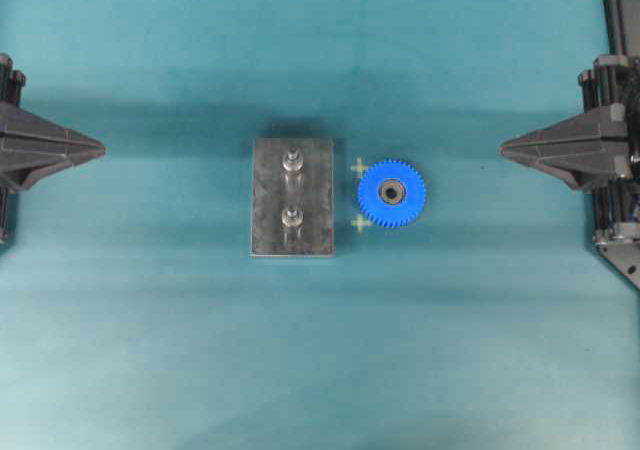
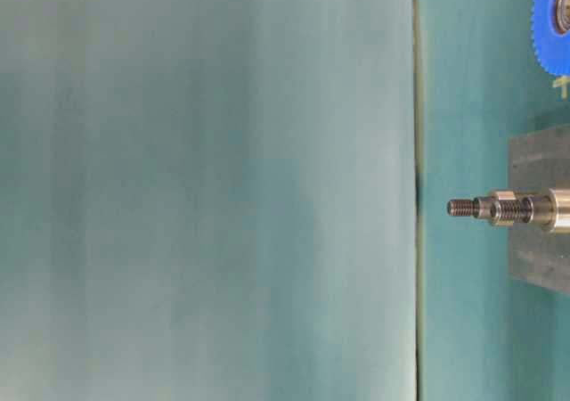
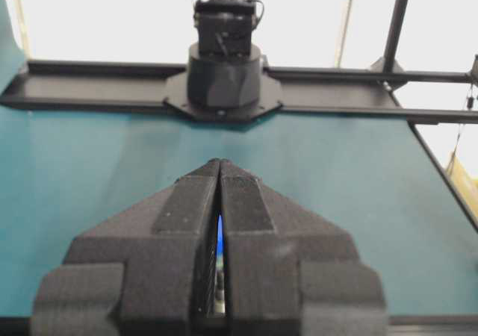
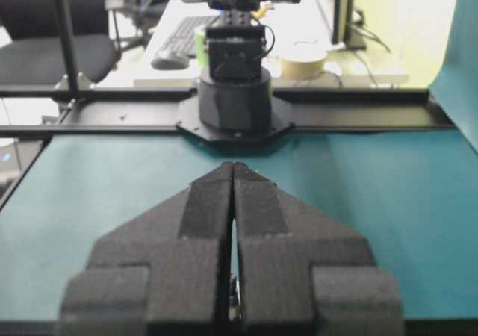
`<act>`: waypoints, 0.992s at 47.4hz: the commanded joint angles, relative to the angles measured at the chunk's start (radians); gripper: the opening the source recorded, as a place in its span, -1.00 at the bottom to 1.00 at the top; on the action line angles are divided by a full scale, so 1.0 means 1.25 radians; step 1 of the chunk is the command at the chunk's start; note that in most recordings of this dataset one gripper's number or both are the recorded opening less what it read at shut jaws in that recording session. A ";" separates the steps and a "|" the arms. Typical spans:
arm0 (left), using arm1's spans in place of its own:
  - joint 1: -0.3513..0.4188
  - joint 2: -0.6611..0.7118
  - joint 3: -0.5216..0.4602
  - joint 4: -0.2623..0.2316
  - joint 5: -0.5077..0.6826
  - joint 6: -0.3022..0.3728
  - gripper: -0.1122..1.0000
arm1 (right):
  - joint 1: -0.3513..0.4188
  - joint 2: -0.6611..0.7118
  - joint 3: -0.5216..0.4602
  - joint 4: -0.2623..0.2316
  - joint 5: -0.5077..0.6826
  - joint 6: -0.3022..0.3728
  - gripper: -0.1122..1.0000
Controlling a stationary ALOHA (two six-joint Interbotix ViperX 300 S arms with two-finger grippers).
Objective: Fit the large gear onto the shaft.
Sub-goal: 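Move the right gripper toward the blue gear beside the plate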
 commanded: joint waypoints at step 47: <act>0.002 0.260 -0.113 0.012 0.339 -0.004 -0.80 | -0.162 0.271 -0.184 0.081 0.590 0.158 -0.77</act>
